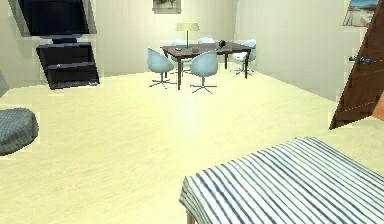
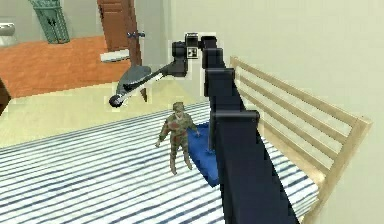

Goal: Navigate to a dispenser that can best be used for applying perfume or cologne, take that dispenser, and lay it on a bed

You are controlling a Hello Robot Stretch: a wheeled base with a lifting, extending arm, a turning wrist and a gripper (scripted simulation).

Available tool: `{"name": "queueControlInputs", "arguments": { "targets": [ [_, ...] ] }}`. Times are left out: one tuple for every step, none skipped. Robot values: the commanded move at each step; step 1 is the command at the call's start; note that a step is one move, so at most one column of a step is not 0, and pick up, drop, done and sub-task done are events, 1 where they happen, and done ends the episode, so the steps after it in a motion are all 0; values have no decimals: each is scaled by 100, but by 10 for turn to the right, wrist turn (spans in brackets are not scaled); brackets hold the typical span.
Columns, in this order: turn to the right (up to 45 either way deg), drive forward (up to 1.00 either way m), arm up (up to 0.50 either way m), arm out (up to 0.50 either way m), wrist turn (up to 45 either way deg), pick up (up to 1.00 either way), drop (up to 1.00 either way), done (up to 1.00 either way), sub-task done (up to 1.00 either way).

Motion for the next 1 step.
{"name": "queueControlInputs", "arguments": {
  "targets": [
    [0,0,0,0,330,0,0,0,0]
  ]
}}
